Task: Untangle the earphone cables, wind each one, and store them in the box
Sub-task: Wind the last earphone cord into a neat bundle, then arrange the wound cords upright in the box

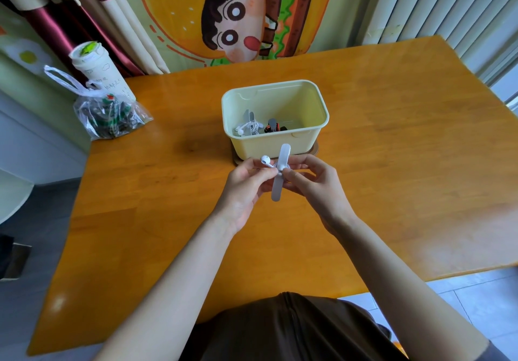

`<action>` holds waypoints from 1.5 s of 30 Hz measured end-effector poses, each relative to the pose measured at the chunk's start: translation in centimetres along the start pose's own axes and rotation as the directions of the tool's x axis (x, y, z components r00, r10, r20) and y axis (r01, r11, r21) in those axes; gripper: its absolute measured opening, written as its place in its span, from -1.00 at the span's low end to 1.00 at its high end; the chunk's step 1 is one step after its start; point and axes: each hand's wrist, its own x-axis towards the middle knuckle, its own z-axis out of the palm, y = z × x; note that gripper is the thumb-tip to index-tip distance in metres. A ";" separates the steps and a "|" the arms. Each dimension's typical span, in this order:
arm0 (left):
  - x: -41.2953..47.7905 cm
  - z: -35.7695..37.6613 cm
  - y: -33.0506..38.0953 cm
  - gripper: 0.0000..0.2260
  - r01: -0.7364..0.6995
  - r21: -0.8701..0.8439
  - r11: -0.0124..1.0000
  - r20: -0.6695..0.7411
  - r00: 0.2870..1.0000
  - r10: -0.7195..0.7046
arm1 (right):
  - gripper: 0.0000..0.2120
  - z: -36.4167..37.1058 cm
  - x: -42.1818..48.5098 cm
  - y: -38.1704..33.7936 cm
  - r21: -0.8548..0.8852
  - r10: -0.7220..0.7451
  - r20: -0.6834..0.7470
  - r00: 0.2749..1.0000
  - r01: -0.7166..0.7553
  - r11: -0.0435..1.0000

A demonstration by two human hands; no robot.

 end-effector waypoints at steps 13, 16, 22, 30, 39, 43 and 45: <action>0.4 -0.5 -0.7 -0.88 0.043 -0.137 0.990 0.068 0.997 -0.034 | -0.78 0.4 0.4 1.3 -0.228 -0.083 -0.048 0.995 0.070 0.971; 0.4 -0.2 -0.5 -0.86 0.036 -0.143 0.989 0.081 0.996 -0.024 | -0.63 0.6 0.1 1.3 -0.078 0.017 -0.005 1.000 -0.017 0.997; 0.8 -0.4 -0.9 -0.87 -0.027 0.125 0.992 0.001 1.000 0.027 | -0.52 0.3 0.2 1.4 -0.022 0.064 -0.066 0.996 -0.066 0.998; 1.7 -0.3 -1.1 -0.90 -0.129 0.245 0.961 -0.044 0.989 0.144 | -0.55 0.0 1.2 2.0 -0.075 0.081 -0.102 0.991 -0.089 0.993; 6.5 -1.3 0.4 -0.77 -0.328 0.845 0.423 0.098 0.871 0.482 | -0.80 -1.4 6.4 1.0 -0.203 -0.028 -0.149 0.988 -0.002 0.979; 9.7 -2.5 2.0 -0.73 -0.233 0.953 0.192 0.133 0.894 0.427 | -0.73 -2.8 12.1 -0.3 -0.388 -0.095 -0.251 0.963 -0.010 0.922; 11.1 -3.1 2.5 -0.74 -0.193 0.978 0.083 0.147 0.912 0.383 | -0.66 -3.1 14.9 -0.7 -0.491 -0.114 -0.260 0.959 -0.030 0.870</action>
